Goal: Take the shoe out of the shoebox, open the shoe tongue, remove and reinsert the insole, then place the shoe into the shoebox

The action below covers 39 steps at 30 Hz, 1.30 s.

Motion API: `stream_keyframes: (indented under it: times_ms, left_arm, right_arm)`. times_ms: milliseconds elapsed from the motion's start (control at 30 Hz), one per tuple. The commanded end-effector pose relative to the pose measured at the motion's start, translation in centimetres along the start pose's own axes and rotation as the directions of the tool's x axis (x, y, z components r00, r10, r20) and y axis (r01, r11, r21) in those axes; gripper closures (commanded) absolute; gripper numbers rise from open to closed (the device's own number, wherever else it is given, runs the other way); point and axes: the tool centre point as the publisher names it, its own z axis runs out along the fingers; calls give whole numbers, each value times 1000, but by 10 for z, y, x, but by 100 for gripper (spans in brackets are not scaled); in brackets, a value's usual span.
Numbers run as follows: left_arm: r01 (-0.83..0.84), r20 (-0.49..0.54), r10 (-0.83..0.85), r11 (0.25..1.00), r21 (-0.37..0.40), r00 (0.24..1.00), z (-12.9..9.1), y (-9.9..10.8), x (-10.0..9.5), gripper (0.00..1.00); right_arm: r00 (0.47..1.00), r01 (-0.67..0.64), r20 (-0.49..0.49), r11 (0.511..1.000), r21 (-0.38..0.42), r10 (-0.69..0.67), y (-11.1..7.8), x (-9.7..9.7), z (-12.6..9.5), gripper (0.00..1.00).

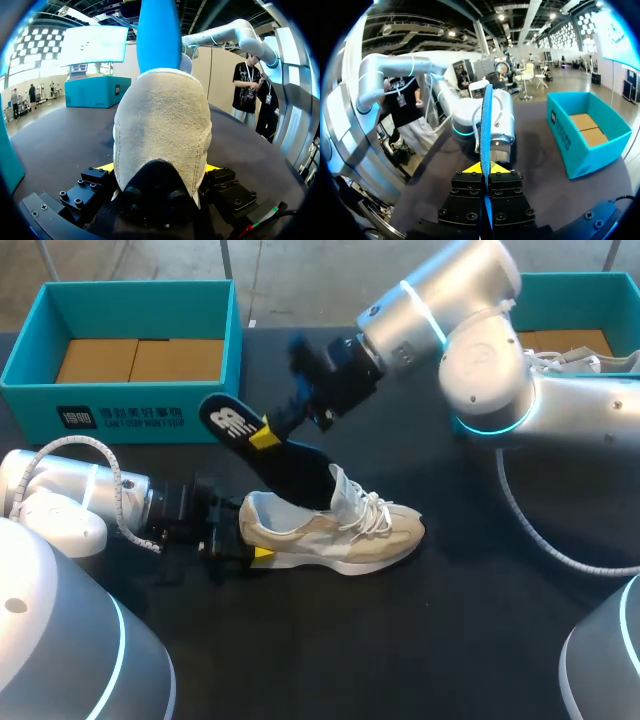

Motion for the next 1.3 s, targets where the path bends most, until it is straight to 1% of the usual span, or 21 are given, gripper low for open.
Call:
stream_keyframes:
  times_ms: [33, 200, 367, 533, 1167, 1200, 1233, 1300]
  left_arm:
    - [1, 0, -1, 1000, -1, 1000, 0, 0, 0, 100]
    - [1, 0, -1, 1000, -1, 1000, 0, 0, 0, 100]
    - [1, 0, -1, 1000, -1, 1000, 0, 0, 0, 100]
    - [1, 0, -1, 1000, -1, 1000, 0, 0, 0, 100]
    - [1, 0, -1, 1000, -1, 1000, 0, 0, 0, 100]
    - [1, 0, -1, 1000, -1, 1000, 0, 0, 0, 100]
    - [1, 0, -1, 1000, -1, 1000, 0, 0, 0, 100]
    - [1, 0, -1, 1000, -1, 1000, 0, 0, 0, 100]
  right_arm:
    - [998, 19, 68, 997, -69, -14, 6, 3, 0, 100]
    - [989, 37, 148, 988, -152, -14, 20, -4, -5, 100]
    - [976, 57, 218, 977, -206, -10, 33, -9, -14, 100]
    - [961, 55, 275, 966, -253, 17, 39, -13, -24, 100]
    - [961, 55, 275, 966, -253, 17, 39, -13, -24, 100]
    - [965, 40, 261, 965, -259, 30, 41, -12, -25, 100]
    - [966, 35, 256, 969, -245, 30, 43, -12, -25, 100]
    - [972, 3, 227, 963, -268, 60, 48, -13, -26, 100]
